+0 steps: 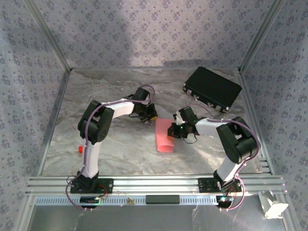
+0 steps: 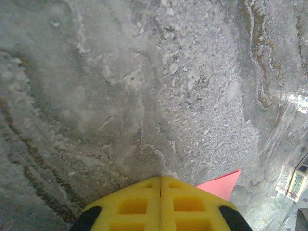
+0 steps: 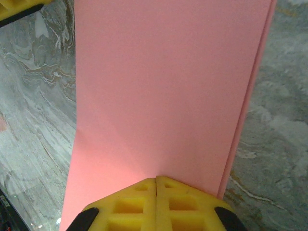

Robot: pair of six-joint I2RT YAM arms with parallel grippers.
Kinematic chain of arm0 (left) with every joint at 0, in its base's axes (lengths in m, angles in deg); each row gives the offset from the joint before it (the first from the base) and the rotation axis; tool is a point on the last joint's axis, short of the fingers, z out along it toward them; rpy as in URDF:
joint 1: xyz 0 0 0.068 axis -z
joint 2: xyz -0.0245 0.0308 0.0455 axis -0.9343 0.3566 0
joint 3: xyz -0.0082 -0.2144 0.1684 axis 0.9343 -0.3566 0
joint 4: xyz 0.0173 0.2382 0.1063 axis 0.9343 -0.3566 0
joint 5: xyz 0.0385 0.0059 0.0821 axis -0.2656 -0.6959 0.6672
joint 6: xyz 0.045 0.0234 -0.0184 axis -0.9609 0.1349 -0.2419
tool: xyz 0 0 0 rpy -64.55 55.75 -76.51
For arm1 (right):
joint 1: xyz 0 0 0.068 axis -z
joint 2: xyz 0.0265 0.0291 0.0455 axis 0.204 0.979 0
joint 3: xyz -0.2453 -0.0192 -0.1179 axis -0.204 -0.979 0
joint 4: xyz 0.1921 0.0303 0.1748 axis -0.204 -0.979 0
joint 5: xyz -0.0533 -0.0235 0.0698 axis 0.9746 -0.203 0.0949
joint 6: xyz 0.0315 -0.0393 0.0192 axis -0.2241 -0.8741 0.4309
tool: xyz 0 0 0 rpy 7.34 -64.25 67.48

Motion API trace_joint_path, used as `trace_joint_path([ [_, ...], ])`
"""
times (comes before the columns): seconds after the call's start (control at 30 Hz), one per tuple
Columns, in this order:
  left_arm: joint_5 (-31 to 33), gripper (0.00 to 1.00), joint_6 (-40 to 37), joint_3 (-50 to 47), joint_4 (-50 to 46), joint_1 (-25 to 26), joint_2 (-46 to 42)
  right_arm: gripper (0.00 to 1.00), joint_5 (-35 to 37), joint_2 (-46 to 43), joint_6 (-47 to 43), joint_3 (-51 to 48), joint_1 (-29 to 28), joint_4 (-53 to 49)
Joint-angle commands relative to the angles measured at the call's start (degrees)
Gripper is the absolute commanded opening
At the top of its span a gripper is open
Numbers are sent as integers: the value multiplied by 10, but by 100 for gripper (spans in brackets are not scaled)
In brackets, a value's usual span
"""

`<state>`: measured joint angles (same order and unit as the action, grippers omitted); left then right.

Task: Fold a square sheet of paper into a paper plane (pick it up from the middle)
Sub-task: First fold the square sheet of paper in half at the center of the table.

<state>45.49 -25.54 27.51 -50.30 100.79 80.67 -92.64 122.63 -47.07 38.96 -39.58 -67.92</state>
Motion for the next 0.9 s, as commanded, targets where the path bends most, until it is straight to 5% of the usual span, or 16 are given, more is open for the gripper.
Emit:
trace_joint_path([
  [0.0, 63, 0, 0, 4, -5, -13, -20, 0, 49, 18, -12, -3, 5, -95],
  [0.4, -2, 0, -31, -119, 30, 29, -176, 0, 79, 36, 7, 45, 4, -70],
  [0.63, -87, 0, 5, -176, 95, 87, -176, 0, 80, 31, 12, 29, 4, -70],
  [0.87, -92, 0, 38, -216, 150, 100, -163, 0, 77, 26, 13, 19, 4, -69],
])
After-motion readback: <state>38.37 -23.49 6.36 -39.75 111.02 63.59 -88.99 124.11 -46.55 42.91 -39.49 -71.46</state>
